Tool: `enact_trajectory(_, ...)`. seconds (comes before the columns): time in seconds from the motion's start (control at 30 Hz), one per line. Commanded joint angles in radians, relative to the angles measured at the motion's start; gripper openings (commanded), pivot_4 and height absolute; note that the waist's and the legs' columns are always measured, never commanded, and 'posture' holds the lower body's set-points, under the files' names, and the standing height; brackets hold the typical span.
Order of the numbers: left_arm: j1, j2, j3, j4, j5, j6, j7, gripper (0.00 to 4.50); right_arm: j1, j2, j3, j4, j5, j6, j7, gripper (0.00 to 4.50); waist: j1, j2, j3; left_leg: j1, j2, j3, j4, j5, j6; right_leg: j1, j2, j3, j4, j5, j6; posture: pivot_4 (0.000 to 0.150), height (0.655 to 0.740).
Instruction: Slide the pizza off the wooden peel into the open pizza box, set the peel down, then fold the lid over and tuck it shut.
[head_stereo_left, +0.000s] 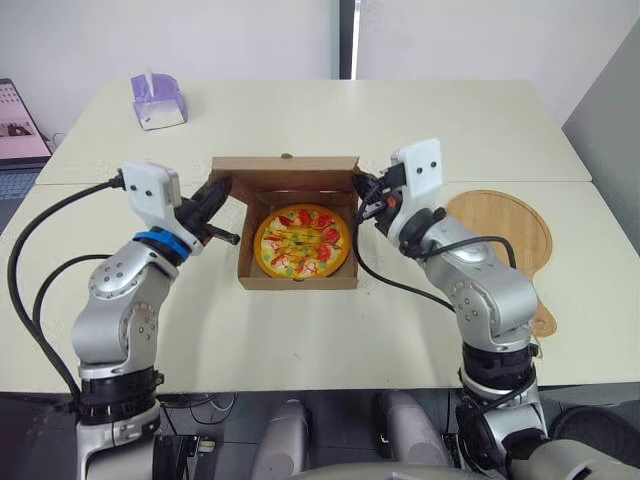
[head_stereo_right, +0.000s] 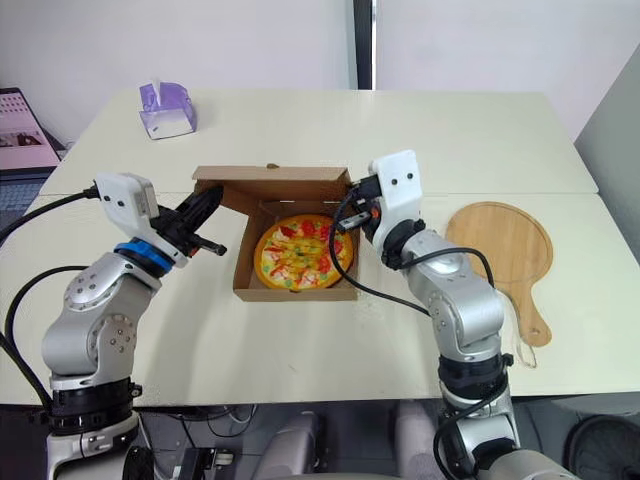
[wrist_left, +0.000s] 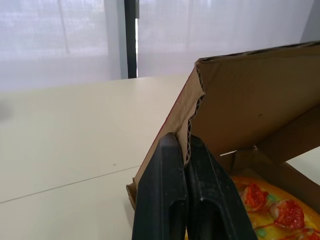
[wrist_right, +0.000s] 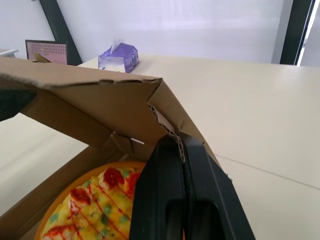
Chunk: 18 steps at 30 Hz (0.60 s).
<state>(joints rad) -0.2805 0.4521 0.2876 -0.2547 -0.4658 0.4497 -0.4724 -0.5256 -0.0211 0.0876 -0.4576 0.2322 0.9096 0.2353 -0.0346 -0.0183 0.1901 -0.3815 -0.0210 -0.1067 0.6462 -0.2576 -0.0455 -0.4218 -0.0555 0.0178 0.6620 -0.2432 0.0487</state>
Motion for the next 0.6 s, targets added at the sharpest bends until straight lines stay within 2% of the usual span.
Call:
enact_trajectory(0.03, 0.019, -0.011, -0.016, -0.078, -0.002, -0.031, 0.004, 0.03, 0.013, 0.006, 0.048, -0.054, 0.050, 0.029, 0.024, 0.00, 0.000, 0.000, 0.000, 0.000, 0.000, 0.000, 0.000, 0.000, 0.000, 0.000, 0.000, 0.000, 0.000, 0.000, 0.000, 0.150, 0.7400)
enact_trajectory(0.37, 0.089, -0.037, -0.036, -0.070, 0.051, -0.123, 0.025, 0.03, 0.039, -0.046, 0.062, -0.081, 0.104, 0.067, 0.072, 0.00, 0.000, 0.000, 0.000, 0.001, 0.000, 0.000, 0.000, 0.000, 0.000, 0.001, 0.000, 0.000, 0.000, 0.000, 0.000, 0.150, 0.7400)
enact_trajectory(0.47, 0.086, -0.043, -0.035, -0.057, 0.060, -0.138, 0.027, 0.00, 0.038, -0.071, 0.061, -0.080, 0.109, 0.061, 0.089, 0.57, 0.000, 0.000, 0.000, 0.001, 0.000, 0.000, 0.000, 0.000, 0.000, 0.001, 0.000, 0.000, -0.001, 0.000, 0.000, 0.150, 0.7400)
enact_trajectory(0.6, 0.085, -0.048, -0.037, -0.040, 0.066, -0.155, 0.027, 0.00, 0.037, -0.158, 0.067, -0.094, 0.113, 0.042, 0.153, 1.97, 0.001, 0.000, 0.000, 0.000, 0.000, 0.000, 0.000, 0.000, 0.000, 0.001, 0.000, -0.001, -0.001, 0.000, 0.000, 0.150, 0.7400)
